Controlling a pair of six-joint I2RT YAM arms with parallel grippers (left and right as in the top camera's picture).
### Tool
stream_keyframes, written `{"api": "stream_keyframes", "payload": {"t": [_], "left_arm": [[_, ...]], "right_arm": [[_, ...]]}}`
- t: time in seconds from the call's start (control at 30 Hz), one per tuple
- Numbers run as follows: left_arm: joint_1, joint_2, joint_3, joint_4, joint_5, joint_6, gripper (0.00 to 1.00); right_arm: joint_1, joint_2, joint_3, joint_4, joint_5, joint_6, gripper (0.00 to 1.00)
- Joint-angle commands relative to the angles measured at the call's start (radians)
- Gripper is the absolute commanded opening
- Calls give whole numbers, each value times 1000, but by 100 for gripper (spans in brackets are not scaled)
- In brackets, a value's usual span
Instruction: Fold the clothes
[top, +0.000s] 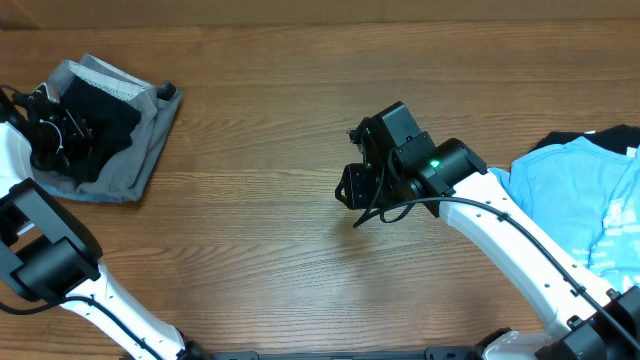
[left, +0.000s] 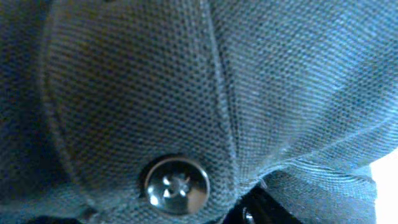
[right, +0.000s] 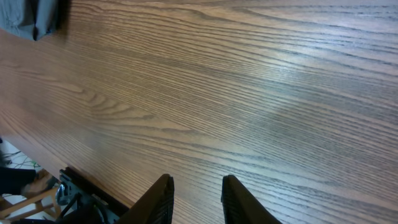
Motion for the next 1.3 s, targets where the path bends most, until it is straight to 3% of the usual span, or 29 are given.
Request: {"api": "stream_keyframes", "payload": {"t": [0.0, 0.27, 0.33, 0.43, 0.47, 0.57, 0.6, 0.67, 0.73, 0.9, 1.27], "left_arm": [[-20, -33, 23, -43, 41, 18, 47], [-66, -347, 184, -339, 70, 180, 52], [-134, -483, 229, -463, 69, 254, 56], [-229, -623, 246, -573, 39, 266, 61], [-272, -674, 246, -606, 5, 266, 66], [-392, -786, 245, -685, -97, 244, 86], [-458, -840, 245, -720, -154, 204, 100], [-538, -905, 245, -768, -202, 170, 100], [-615, -969, 245, -809, -266, 126, 100], [-668, -1054, 245, -859, -391, -11, 100], [-668, -1077, 245, -881, -366, -34, 100]], "right_arm": [[1, -28, 3, 6, -5, 6, 29], [1, -135, 87, 12, 89, -21, 29], [1, -201, 159, -7, 196, -21, 34], [1, -262, 228, -40, 306, -20, 38], [0, -284, 249, -53, 339, -20, 40], [1, -352, 290, -76, 390, -21, 52], [1, -387, 297, -76, 397, -21, 59], [1, -437, 298, -69, 404, -20, 74], [1, -482, 298, -67, 416, -21, 100], [1, -557, 298, -69, 426, -20, 100], [1, -579, 297, -132, 344, -20, 100]]}}
